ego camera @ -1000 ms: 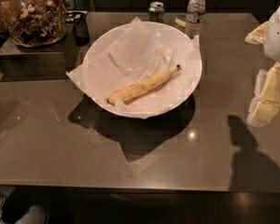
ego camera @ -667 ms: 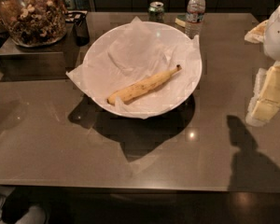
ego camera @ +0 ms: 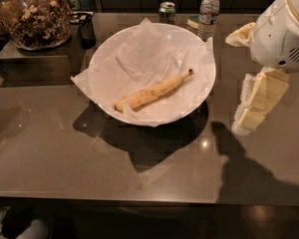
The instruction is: Pick banana from white bowl
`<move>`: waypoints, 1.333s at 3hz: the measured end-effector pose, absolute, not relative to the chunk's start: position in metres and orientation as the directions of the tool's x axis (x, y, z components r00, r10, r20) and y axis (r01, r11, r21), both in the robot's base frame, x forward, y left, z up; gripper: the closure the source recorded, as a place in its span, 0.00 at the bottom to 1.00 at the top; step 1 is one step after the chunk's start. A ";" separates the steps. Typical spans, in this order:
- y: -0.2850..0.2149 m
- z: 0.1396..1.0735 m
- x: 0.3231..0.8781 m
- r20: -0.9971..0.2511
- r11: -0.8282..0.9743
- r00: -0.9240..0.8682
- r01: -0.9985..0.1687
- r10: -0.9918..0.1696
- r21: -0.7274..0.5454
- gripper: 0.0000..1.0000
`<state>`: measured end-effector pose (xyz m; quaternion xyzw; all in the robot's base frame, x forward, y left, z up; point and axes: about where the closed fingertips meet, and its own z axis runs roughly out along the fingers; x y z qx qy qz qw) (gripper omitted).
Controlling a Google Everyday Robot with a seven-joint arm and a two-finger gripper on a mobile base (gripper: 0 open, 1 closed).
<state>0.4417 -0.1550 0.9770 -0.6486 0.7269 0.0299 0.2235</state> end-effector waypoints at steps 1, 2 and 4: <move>-0.120 0.982 0.441 -0.409 0.094 0.029 -0.956 -0.912 -0.277 0.00; -0.118 0.983 0.441 -0.411 0.092 0.032 -0.956 -0.911 -0.279 0.00; -0.074 0.997 0.479 -0.442 -0.009 0.150 -0.952 -0.884 -0.306 0.00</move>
Offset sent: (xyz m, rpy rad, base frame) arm -0.0009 0.0318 0.0042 0.0433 -0.0344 0.0714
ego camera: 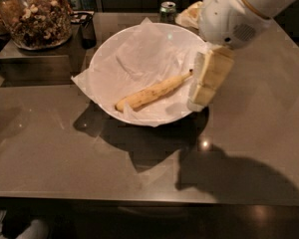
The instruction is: Pick banana from white bowl
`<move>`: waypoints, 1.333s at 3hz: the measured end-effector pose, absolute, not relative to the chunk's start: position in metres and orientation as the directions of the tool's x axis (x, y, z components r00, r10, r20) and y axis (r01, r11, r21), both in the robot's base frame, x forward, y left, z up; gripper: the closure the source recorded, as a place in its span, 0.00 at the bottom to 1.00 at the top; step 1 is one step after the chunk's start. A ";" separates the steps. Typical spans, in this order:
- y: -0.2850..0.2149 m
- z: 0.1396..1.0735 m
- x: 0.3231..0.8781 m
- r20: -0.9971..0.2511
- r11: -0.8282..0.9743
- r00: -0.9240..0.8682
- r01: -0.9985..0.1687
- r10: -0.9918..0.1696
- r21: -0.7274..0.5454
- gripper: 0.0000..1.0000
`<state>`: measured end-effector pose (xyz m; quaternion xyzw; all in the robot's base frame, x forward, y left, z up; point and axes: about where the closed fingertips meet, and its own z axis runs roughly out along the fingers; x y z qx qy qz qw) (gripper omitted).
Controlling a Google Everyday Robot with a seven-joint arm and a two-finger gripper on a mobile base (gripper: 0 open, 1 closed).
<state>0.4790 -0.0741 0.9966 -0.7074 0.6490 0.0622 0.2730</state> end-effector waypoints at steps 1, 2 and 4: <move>-0.030 0.986 0.503 -0.480 -0.103 0.235 -0.953 -0.846 -0.284 0.00; -0.027 0.984 0.505 -0.482 -0.106 0.236 -0.954 -0.844 -0.282 0.00; -0.026 0.970 0.516 -0.510 -0.101 0.226 -0.960 -0.830 -0.261 0.00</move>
Offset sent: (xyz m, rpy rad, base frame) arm 0.0210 0.0395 -0.0095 0.0333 0.0213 0.0988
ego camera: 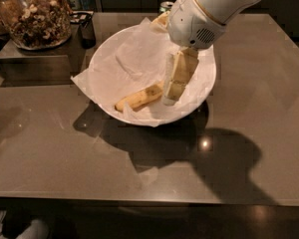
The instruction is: Pick banana from white bowl
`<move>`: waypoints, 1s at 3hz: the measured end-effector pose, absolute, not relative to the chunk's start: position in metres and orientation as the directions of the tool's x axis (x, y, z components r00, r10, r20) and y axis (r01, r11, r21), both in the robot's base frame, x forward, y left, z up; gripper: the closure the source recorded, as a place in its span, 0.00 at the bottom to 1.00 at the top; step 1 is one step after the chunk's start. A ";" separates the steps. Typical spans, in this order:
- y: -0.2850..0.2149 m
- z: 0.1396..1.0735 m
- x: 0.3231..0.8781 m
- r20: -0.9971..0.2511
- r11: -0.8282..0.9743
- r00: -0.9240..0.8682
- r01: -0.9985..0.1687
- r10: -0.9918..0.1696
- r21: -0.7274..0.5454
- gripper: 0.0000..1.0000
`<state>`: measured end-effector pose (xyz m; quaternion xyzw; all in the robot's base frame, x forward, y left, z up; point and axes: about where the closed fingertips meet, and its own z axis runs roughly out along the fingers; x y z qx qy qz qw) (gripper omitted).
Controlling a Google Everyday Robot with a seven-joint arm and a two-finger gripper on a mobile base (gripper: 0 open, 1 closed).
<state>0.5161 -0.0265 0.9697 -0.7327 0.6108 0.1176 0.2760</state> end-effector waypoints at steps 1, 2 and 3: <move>-0.026 0.969 0.517 -0.510 -0.102 0.226 -0.960 -0.830 -0.260 0.19; -0.026 0.969 0.517 -0.510 -0.102 0.226 -0.960 -0.830 -0.260 0.42; -0.020 0.959 0.523 -0.530 -0.103 0.229 -0.961 -0.816 -0.256 0.64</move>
Offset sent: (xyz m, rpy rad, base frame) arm 0.0005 0.0001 -0.0007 0.0004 0.0011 0.0003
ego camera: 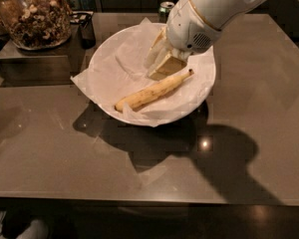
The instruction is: Pick banana from white bowl
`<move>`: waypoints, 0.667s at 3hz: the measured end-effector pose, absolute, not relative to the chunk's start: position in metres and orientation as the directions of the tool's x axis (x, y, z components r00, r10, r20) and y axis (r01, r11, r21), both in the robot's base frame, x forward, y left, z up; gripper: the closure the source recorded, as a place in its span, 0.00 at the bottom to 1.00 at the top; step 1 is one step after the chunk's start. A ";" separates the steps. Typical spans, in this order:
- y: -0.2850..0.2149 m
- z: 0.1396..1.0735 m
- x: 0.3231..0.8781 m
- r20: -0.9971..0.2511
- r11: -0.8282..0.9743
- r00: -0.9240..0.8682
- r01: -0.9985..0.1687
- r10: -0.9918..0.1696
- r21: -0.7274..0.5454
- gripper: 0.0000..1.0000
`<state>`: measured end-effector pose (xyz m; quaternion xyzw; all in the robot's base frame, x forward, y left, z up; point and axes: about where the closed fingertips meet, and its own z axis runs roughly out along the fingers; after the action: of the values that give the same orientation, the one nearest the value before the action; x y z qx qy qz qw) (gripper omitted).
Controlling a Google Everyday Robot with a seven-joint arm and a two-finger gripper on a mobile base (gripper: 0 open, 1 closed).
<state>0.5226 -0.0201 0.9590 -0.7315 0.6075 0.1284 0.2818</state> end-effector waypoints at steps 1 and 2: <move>-0.009 0.940 0.533 -0.553 -0.130 0.249 -0.961 -0.795 -0.246 0.61; -0.001 0.920 0.540 -0.577 -0.146 0.255 -0.962 -0.776 -0.229 0.45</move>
Offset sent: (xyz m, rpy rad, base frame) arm 0.0272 0.0253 -0.0614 0.0772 0.0597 0.0773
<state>0.5402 -0.0007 0.9203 -0.7391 0.5881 0.1636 0.2848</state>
